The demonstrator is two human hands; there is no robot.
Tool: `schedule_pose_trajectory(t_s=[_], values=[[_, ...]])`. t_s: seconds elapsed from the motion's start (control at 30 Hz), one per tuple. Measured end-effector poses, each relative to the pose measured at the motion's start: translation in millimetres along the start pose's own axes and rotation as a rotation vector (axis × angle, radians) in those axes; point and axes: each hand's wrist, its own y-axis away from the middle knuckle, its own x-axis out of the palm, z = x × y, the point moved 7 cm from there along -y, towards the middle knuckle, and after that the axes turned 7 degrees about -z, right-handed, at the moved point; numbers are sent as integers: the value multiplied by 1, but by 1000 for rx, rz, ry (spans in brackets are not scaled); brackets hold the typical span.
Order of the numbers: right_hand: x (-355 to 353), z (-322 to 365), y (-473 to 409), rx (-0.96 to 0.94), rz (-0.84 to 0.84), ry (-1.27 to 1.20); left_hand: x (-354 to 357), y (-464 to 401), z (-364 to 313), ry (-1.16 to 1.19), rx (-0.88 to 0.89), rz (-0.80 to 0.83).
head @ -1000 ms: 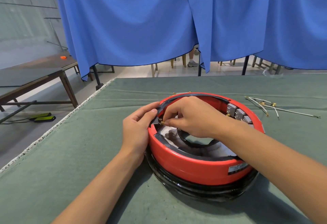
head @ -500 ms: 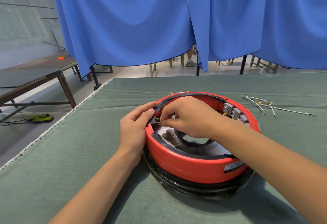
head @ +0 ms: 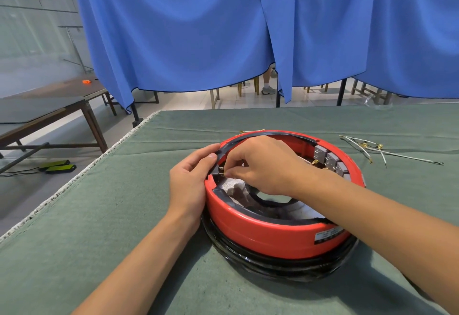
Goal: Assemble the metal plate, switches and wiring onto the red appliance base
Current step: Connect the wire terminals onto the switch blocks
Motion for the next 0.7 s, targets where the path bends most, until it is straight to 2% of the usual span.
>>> schedule_pose_trajectory(t_s=[0.3, 0.47, 0.53, 0.7], values=[[4, -3, -5, 16, -59, 8, -3, -2, -1, -27, 18, -13], [0, -15, -5, 125, -70, -129, -3, -4, 1, -53, -3, -6], [-9, -21, -1, 171, -111, -178, 1, -2, -1, -79, 3, 20], [-41, -41, 23, 276, -272, -75, 2, -2, -19, -276, 62, 78]])
